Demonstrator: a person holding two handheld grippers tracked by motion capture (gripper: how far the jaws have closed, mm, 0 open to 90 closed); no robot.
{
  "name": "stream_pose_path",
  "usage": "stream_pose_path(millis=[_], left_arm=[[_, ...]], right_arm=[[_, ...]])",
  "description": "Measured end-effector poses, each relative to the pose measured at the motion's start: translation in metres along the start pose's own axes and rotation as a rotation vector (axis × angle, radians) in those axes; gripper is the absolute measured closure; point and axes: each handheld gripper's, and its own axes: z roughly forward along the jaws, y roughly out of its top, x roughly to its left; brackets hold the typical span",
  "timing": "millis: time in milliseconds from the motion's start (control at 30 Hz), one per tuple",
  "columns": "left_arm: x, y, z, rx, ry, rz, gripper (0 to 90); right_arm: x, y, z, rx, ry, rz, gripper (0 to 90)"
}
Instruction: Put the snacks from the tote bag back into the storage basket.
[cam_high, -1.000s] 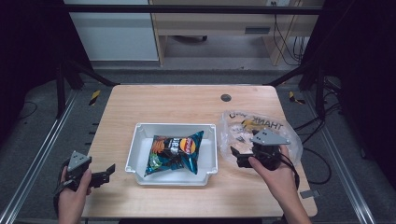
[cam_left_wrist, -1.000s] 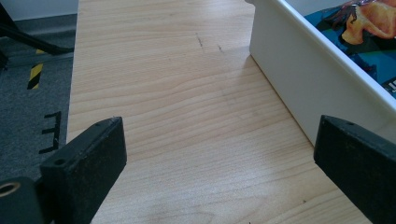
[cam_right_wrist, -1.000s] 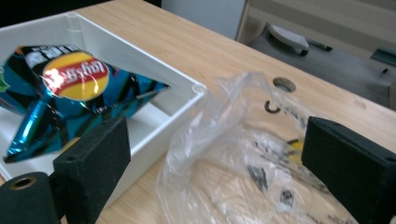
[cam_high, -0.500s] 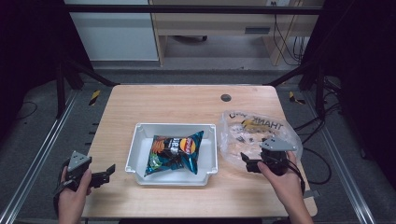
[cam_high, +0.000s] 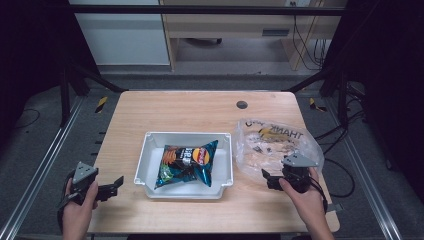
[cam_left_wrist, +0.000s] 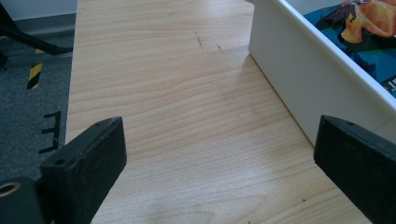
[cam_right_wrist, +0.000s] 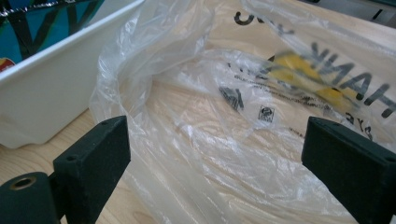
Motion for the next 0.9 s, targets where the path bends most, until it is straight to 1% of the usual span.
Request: stream_pose_path(millis=[167, 300, 433, 533, 600, 700, 767, 867, 900], left_arm=[[0.000, 0.000, 0.000, 0.001, -0.001, -0.002, 2.3], [0.000, 0.000, 0.000, 0.002, -0.002, -0.002, 2.3], [0.000, 0.000, 0.000, 0.004, -0.004, 0.002, 2.3], [0.000, 0.000, 0.001, 0.007, -0.006, 0.003, 2.3], [-0.001, 0.001, 0.001, 0.006, -0.009, 0.004, 2.3], [0.000, 0.001, 0.001, 0.006, -0.009, 0.006, 2.3], [0.000, 0.001, 0.001, 0.007, -0.010, 0.003, 2.3], [0.000, 0.002, 0.002, 0.007, -0.011, 0.006, 2.3], [0.000, 0.002, 0.002, 0.012, -0.014, 0.010, 2.3]], right_arm=[[-0.001, -0.006, 0.001, 0.004, 0.005, 0.004, 8.6], [-0.001, -0.010, 0.003, 0.012, 0.007, -0.009, 8.5], [-0.001, -0.017, 0.006, 0.028, 0.013, -0.006, 8.4], [0.000, -0.022, 0.008, 0.045, 0.013, -0.022, 8.4], [0.002, -0.025, 0.010, 0.070, 0.026, -0.029, 8.4], [0.004, -0.025, 0.009, 0.065, 0.018, -0.060, 8.4], [0.006, -0.025, 0.010, 0.067, 0.025, -0.080, 8.4], [0.009, -0.024, 0.010, 0.070, 0.025, -0.085, 8.4], [0.010, -0.024, 0.011, 0.075, 0.024, -0.099, 8.4]])
